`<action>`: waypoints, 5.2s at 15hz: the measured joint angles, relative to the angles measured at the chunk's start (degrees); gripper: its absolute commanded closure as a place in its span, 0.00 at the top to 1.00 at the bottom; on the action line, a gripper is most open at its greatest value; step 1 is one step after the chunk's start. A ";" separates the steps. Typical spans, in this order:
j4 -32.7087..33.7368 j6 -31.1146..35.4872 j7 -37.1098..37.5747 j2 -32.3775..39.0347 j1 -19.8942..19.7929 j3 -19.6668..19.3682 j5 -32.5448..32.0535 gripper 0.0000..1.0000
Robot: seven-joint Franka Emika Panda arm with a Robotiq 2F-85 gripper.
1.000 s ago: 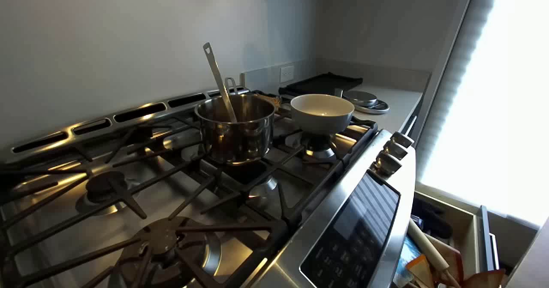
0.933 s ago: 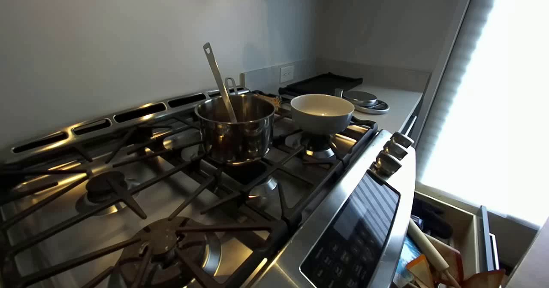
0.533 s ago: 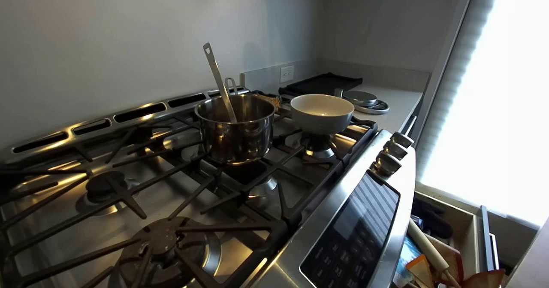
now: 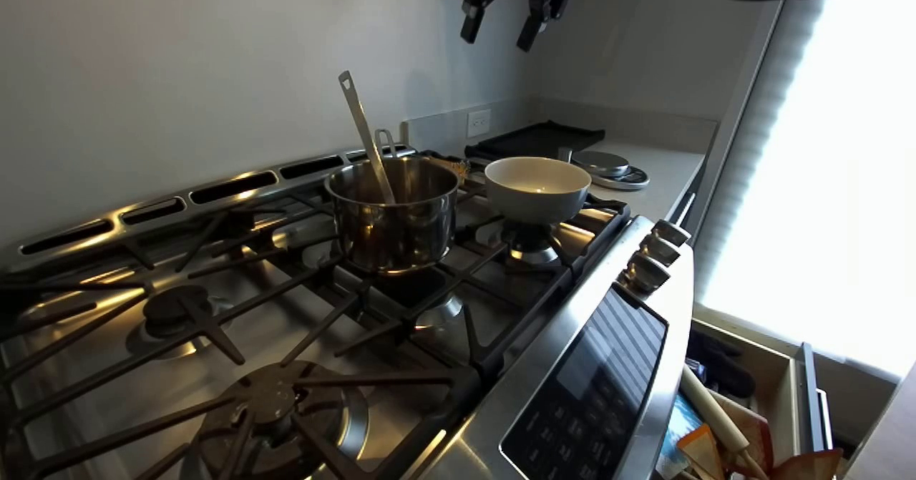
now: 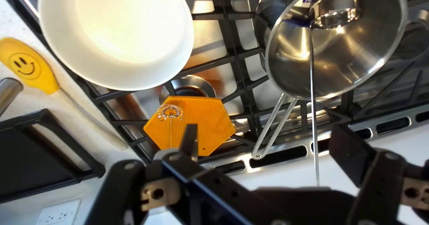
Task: Pick up the silver serving spoon from the silver pot and put it in the white bowl
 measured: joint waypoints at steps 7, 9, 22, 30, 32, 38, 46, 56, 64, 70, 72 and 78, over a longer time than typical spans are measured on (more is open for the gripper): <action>19.69 -3.14 -4.33 22.82 -0.28 3.03 9.30 1.00; 26.01 -5.82 -5.65 27.97 -1.12 4.41 10.40 0.92; 52.96 -27.50 -15.22 45.43 -5.37 10.11 11.71 0.00; 57.55 -30.54 -17.96 46.45 -5.36 10.92 11.50 0.01; 54.80 -27.32 -17.94 42.55 -5.52 10.66 11.49 0.01; 40.39 -18.57 -14.74 26.29 -6.18 8.86 11.54 0.01; 16.43 6.61 -3.96 9.49 -6.22 3.53 11.62 0.01; -15.14 18.79 27.92 -15.37 -23.59 7.73 -17.02 0.01; -22.36 18.89 38.71 -24.00 -35.66 20.41 -21.50 0.01; -21.43 21.02 39.24 -20.90 -39.38 23.18 -22.09 0.01; -20.31 21.40 39.26 -19.46 -40.94 24.71 -22.45 0.01; -16.44 22.06 39.26 -13.29 -46.42 29.99 -23.54 0.01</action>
